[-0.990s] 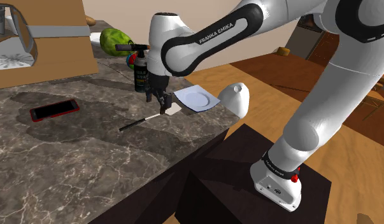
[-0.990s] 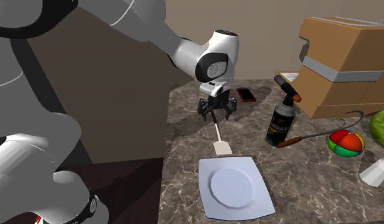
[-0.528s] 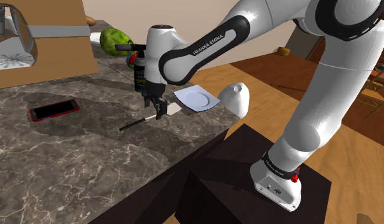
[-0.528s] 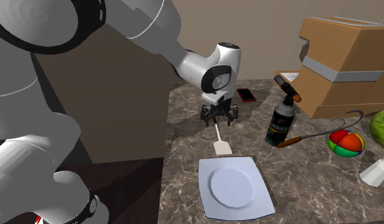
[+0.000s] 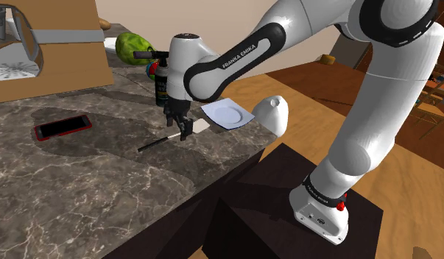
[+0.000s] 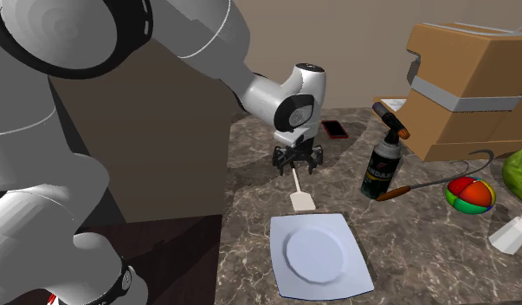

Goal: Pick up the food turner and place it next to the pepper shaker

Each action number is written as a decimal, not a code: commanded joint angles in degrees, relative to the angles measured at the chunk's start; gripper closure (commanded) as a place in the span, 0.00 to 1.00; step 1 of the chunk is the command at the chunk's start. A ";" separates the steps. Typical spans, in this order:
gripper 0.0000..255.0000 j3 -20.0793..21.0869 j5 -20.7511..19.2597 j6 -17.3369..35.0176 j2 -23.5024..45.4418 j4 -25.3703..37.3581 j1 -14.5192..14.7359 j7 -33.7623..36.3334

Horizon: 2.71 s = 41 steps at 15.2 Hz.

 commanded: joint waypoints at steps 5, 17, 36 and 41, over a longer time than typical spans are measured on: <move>1.00 0.00 0.00 0.00 0.00 0.00 0.00 0.00; 1.00 1.28 3.13 -3.99 -3.51 1.18 -1.11 -1.97; 1.00 2.51 10.04 -17.62 -12.14 8.04 -2.85 -6.24; 1.00 2.44 11.03 -21.35 -13.60 10.61 -3.05 -6.79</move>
